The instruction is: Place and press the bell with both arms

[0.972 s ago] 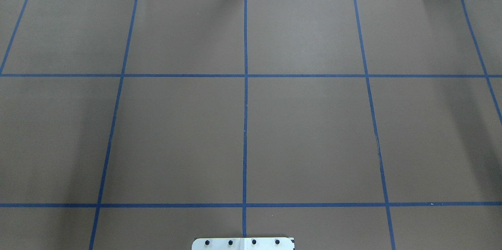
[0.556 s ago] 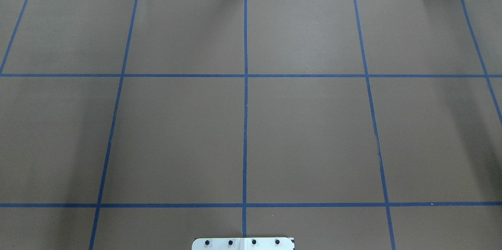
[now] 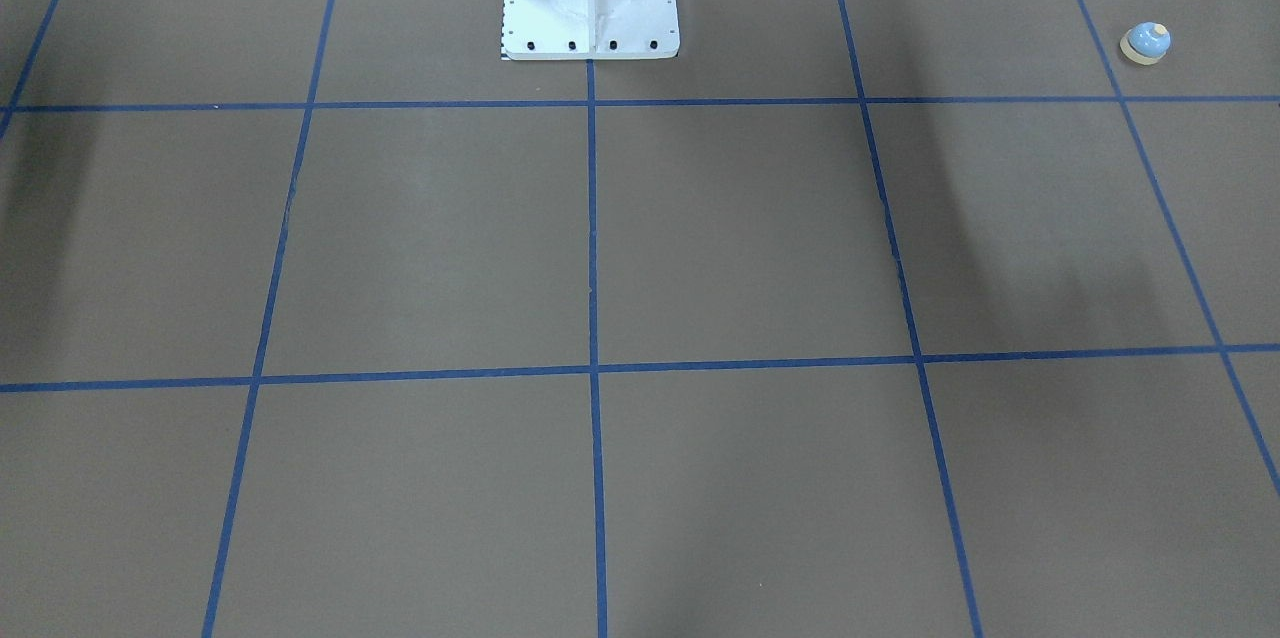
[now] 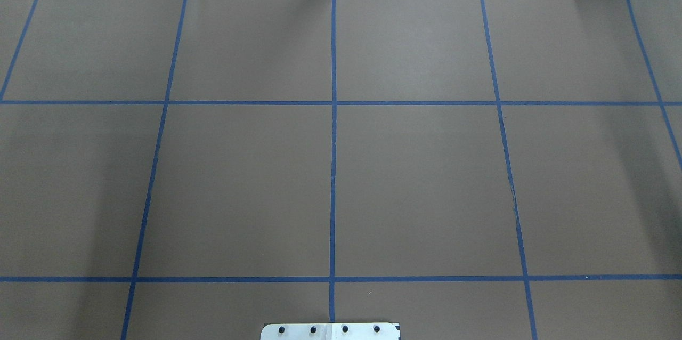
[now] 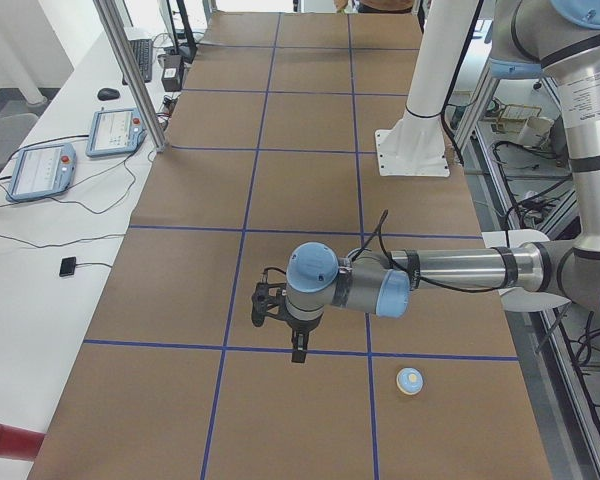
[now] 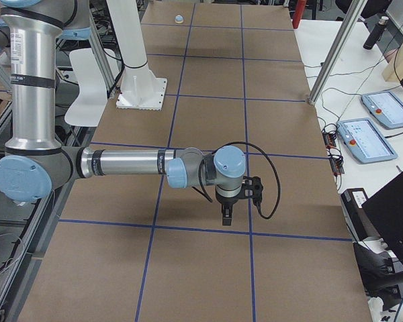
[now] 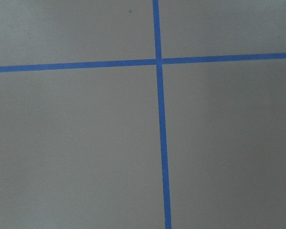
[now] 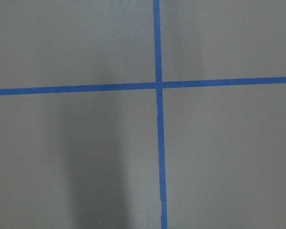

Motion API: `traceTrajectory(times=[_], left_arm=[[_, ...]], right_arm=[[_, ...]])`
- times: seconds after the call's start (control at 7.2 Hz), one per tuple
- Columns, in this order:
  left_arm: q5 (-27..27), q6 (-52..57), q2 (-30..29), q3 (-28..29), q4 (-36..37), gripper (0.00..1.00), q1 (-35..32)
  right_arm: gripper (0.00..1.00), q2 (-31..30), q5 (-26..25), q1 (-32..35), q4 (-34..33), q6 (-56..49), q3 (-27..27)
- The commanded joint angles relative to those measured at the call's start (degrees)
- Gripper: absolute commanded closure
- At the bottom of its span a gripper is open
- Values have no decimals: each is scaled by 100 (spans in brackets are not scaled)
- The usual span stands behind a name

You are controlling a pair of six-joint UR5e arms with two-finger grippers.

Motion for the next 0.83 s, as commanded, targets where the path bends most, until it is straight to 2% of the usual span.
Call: traceTrajectory(times=[0.0, 0.28, 0.42, 0.56, 0.69], left_arm=[[-127, -23, 327, 93, 308, 0, 4], [-171, -23, 406, 331, 1046, 0, 12], [-189, -15, 415, 497, 1127, 0, 13], [-598, -6, 450, 707, 1128, 0, 65], [-663, 20, 441, 709, 1076, 0, 605]], right_arm=[[0, -3, 16, -32, 268, 18, -90], [0, -3, 25, -67, 312, -8, -82], [0, 6, 34, -137, 312, -17, -47], [0, 6, 60, -155, 321, -17, -29], [0, 6, 51, -198, 321, -25, -38]])
